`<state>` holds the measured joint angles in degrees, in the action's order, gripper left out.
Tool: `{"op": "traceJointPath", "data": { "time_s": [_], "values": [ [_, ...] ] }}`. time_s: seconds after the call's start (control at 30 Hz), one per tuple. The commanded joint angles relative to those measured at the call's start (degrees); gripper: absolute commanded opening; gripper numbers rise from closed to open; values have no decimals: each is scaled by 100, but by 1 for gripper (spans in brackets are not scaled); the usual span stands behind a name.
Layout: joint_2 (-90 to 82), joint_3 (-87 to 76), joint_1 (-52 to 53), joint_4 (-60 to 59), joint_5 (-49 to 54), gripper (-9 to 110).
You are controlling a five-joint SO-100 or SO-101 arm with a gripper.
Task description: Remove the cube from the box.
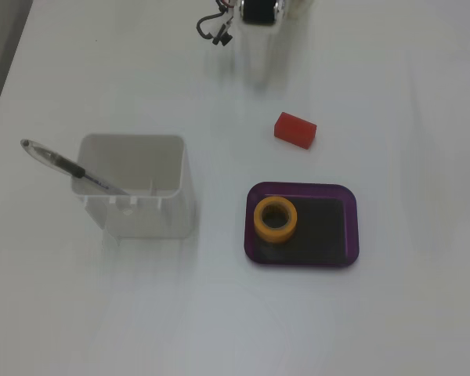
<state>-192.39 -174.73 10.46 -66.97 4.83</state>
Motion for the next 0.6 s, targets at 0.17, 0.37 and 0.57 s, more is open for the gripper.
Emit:
{"op": "traceJointPath", "data": {
  "time_s": [0.17,0.37,0.57],
  "values": [
    [-299,-53,-62,141,-18,0],
    [-299,-53,-62,79,-26,0],
    [-299,-53,-62,62,-35,0]
  ]
}}
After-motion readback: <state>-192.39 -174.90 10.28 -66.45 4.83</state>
